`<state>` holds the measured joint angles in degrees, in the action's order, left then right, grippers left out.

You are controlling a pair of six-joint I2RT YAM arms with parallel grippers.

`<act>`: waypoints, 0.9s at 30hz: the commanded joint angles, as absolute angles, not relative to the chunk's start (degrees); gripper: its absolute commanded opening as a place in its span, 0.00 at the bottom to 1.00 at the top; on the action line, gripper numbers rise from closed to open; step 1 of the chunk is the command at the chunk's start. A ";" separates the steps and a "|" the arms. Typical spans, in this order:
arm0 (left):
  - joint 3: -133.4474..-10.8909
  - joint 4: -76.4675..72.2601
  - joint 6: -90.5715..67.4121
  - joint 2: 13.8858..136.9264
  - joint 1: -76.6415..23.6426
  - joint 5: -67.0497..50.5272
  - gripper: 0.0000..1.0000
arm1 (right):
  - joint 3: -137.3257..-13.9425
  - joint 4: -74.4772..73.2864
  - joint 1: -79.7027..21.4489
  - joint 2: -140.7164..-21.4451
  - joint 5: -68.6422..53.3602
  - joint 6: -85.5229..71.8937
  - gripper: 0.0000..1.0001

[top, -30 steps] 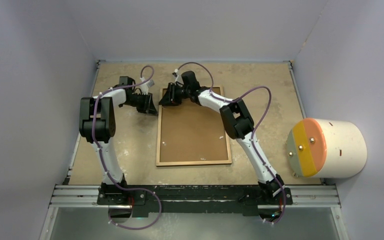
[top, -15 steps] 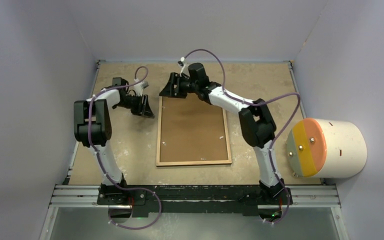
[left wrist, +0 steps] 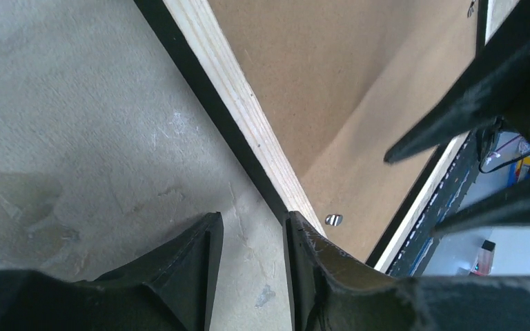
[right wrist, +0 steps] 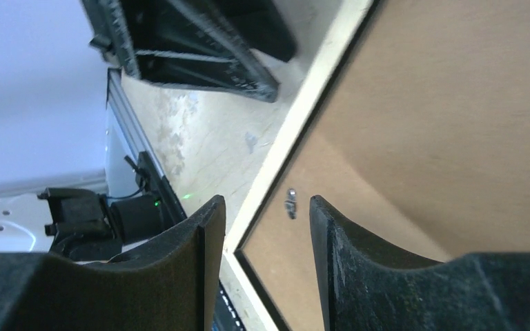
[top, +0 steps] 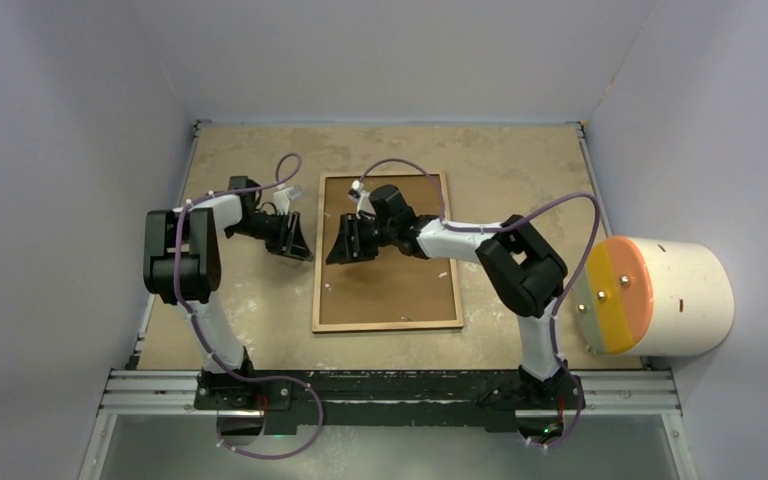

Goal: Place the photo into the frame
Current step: Install the photo frame at the center of the board.

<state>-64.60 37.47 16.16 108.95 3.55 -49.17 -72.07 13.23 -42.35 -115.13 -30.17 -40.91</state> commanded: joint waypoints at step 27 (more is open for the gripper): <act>-62.71 34.81 17.71 107.49 2.01 -51.51 0.34 | -71.10 15.47 -48.15 -119.62 -31.82 -40.21 0.41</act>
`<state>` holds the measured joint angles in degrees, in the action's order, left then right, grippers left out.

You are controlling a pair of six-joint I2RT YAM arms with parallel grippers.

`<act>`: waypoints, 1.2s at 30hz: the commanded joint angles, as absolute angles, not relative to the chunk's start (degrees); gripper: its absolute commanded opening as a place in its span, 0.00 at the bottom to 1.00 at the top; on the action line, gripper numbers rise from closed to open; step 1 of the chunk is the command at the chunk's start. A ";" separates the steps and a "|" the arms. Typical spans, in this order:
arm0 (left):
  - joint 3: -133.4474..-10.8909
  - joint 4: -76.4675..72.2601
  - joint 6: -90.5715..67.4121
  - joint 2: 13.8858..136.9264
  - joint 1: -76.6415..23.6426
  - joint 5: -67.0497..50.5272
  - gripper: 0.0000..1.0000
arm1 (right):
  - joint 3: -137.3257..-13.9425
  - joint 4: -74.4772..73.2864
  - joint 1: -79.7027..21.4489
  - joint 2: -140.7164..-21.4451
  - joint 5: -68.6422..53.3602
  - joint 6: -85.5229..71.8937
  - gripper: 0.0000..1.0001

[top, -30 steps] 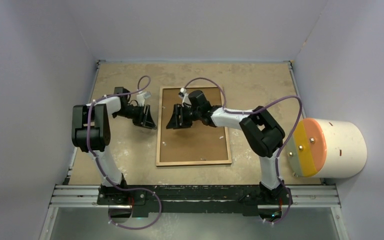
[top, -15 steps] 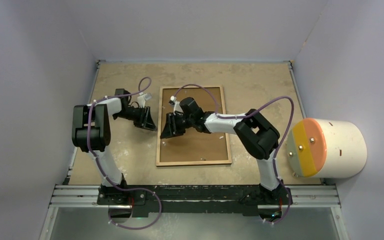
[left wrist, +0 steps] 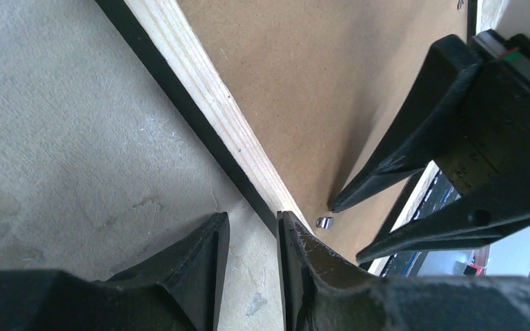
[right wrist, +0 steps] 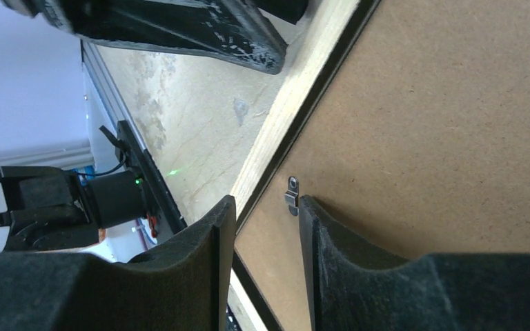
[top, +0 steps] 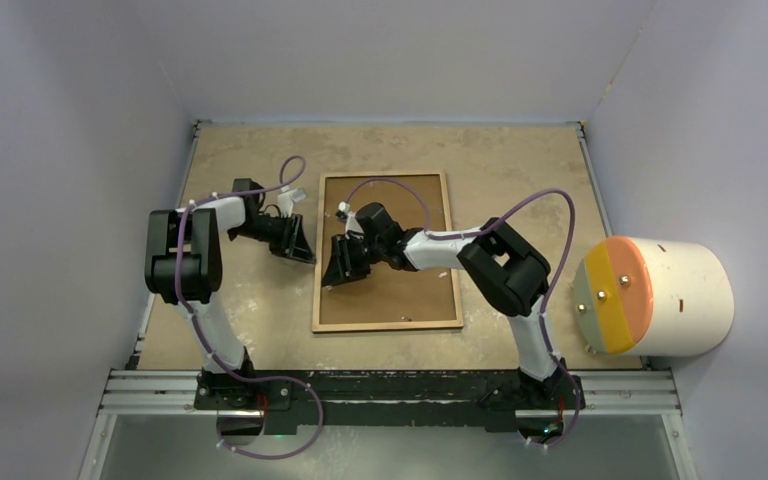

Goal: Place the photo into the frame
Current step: Install the photo frame at the center of the board.

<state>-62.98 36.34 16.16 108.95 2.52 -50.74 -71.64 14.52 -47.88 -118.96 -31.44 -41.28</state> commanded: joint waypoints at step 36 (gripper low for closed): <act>-62.67 34.32 18.00 107.43 1.76 -50.02 0.30 | -71.16 18.12 -49.66 -122.88 -30.89 -43.38 0.37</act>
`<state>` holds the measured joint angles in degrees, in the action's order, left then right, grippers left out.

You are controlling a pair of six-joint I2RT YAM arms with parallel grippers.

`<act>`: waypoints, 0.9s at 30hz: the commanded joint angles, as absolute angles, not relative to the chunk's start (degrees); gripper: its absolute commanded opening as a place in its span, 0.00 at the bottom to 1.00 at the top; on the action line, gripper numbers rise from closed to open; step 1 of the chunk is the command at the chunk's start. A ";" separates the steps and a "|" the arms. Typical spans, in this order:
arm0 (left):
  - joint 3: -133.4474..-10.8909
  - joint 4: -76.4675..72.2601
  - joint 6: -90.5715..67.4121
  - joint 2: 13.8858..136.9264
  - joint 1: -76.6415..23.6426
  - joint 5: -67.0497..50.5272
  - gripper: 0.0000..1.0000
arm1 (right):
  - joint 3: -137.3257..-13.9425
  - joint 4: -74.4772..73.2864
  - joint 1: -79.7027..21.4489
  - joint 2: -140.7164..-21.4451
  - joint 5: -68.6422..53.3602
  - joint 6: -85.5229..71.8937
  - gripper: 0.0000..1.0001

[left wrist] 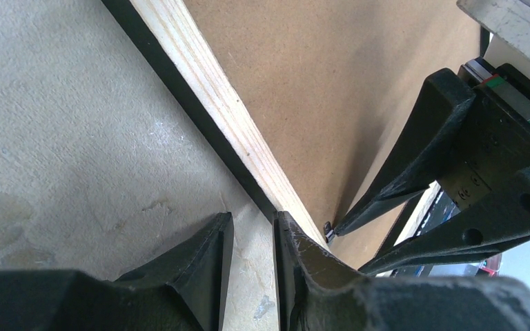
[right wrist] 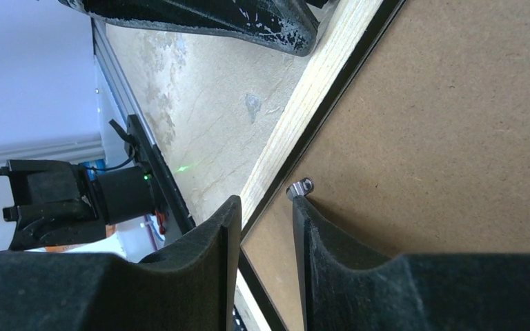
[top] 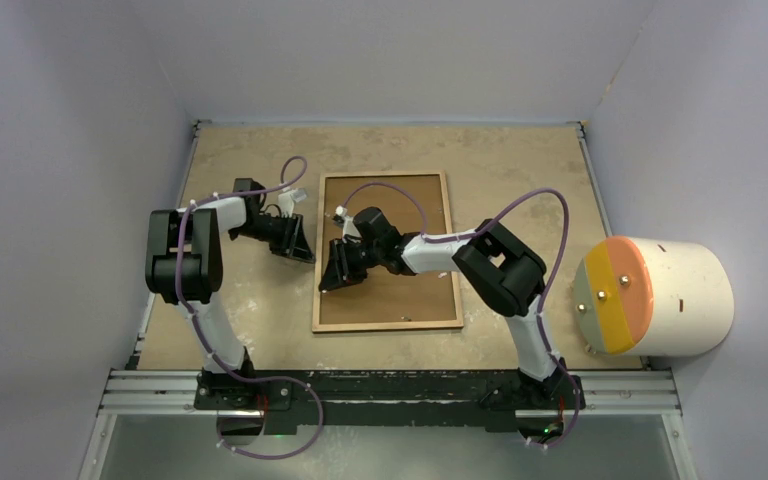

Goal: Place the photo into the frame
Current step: Install the photo frame at the center of the board.

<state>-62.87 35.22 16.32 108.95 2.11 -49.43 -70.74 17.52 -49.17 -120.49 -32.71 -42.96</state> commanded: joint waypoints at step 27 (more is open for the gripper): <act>-62.25 34.94 18.51 108.32 1.61 -51.40 0.26 | -66.21 19.13 -51.80 -118.09 -17.33 -52.52 0.40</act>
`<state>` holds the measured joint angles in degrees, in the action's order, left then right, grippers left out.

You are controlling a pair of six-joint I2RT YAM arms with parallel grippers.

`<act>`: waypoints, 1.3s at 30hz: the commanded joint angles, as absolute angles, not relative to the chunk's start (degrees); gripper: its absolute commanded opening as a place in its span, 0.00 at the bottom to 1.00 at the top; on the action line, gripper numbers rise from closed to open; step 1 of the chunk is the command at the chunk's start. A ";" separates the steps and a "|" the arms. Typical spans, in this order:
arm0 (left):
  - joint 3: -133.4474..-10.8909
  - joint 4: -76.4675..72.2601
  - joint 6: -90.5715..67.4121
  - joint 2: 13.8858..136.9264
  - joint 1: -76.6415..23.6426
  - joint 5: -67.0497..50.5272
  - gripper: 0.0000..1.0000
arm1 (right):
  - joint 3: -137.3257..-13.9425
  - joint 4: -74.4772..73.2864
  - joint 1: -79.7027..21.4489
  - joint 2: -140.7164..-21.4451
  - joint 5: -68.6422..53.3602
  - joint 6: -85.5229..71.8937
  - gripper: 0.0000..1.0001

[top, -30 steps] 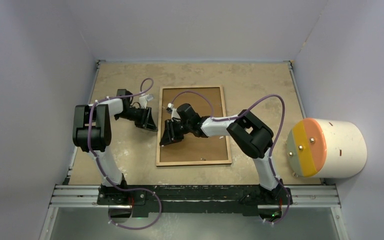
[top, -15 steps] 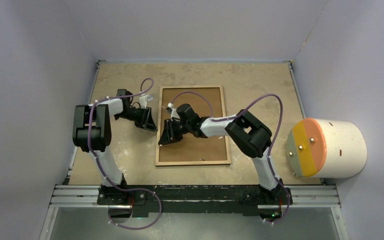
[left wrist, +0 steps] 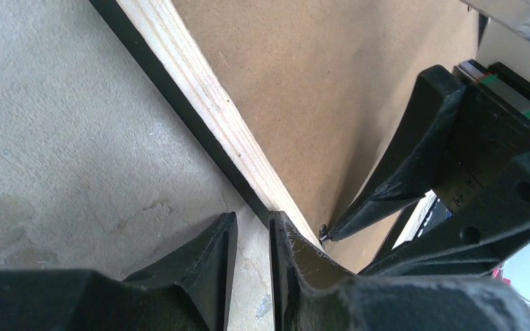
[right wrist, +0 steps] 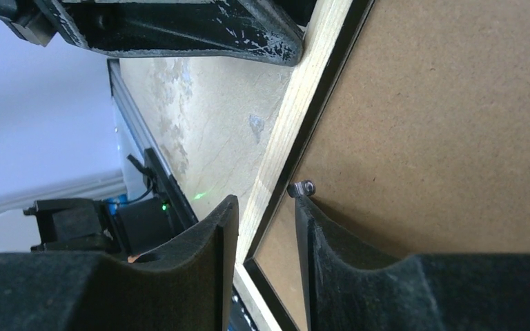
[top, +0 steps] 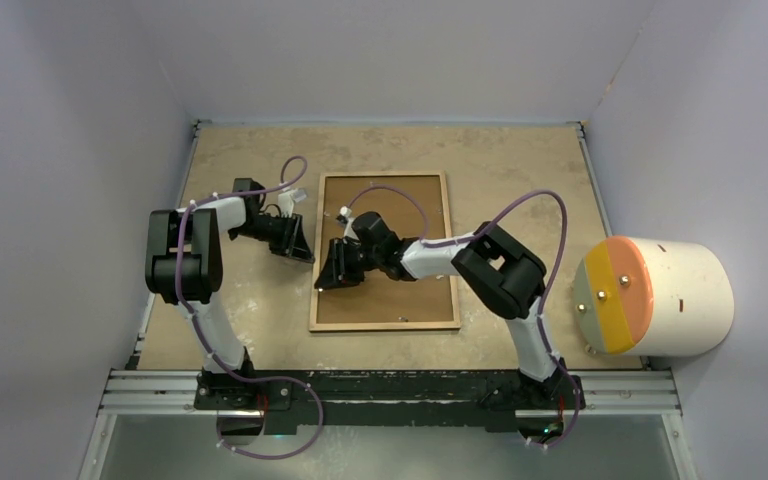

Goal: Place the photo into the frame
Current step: Install the photo frame at the center of the board.

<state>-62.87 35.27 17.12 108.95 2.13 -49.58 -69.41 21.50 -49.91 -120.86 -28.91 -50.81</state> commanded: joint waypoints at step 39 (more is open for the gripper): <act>-59.15 34.19 19.69 107.28 1.23 -53.31 0.19 | -66.53 18.77 -55.38 -119.83 -4.21 -62.31 0.37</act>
